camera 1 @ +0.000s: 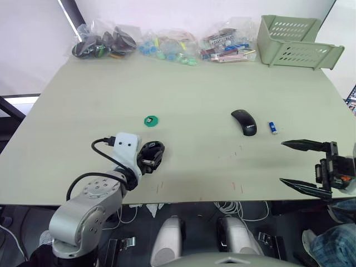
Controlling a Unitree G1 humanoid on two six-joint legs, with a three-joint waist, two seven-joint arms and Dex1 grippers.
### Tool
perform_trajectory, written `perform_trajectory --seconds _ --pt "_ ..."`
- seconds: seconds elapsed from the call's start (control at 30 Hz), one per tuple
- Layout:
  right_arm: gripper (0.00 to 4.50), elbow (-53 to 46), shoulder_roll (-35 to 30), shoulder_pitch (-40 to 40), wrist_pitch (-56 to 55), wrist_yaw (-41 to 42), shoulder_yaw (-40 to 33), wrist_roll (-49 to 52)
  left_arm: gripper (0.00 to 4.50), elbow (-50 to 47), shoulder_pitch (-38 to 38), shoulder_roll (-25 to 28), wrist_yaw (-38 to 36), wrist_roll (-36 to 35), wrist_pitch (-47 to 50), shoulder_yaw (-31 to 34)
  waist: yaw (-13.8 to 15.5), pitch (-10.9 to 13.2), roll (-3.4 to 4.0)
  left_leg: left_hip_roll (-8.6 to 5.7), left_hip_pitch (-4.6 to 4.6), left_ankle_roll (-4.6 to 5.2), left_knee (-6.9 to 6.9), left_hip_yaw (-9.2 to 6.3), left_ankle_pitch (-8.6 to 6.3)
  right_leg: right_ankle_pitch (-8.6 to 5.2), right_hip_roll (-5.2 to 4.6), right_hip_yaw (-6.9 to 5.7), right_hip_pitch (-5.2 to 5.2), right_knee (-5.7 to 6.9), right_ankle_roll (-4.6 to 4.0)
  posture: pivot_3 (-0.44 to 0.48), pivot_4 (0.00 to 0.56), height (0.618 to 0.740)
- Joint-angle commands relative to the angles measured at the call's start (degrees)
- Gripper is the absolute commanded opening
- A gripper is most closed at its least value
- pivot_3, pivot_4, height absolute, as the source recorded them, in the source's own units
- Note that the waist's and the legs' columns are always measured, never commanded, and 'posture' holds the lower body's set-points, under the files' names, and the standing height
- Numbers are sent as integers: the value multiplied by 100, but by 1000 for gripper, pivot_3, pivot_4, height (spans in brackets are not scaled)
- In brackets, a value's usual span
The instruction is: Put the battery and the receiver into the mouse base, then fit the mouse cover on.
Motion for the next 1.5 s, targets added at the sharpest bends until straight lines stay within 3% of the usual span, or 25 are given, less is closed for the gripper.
perform_trajectory --seconds 0.03,0.63,0.8,1.1,1.23,1.5 --pt "4383 -234 34 105 -85 -28 -218 121 4377 -28 -197 -65 73 186 106 -67 -3 0 0 0 0 0 0 0 0 0 0 0 0 0 0 0 150 740" --pt "4383 -318 60 303 -143 -170 -221 118 4377 348 -516 -290 62 863 612 -385 -3 0 -1 -1 -1 0 0 -4 0 -1 0 -2 1 -2 1 0 150 740" --pt "4500 -298 53 286 -139 -178 -196 96 2908 376 -514 -391 22 966 669 -304 -4 0 0 -1 0 0 0 -5 0 0 0 -3 2 -1 1 0 150 740" --pt "4500 -291 58 294 -147 -207 -175 52 2912 422 -550 -329 -185 1039 507 -145 -7 0 0 -1 1 0 0 -5 0 0 0 -3 2 0 0 0 150 740" --pt "4500 -303 77 312 -165 -253 -180 22 2912 463 -574 207 -963 785 194 -23 -11 1 -2 0 0 0 0 -6 0 -1 1 -4 1 0 0 0 150 740" --pt "4500 -467 235 521 -238 -538 -220 -152 2912 1312 -891 1930 -4317 -272 -1349 79 22 4 -2 0 -4 0 0 -7 0 -4 -4 -12 0 -8 5 0 150 740"
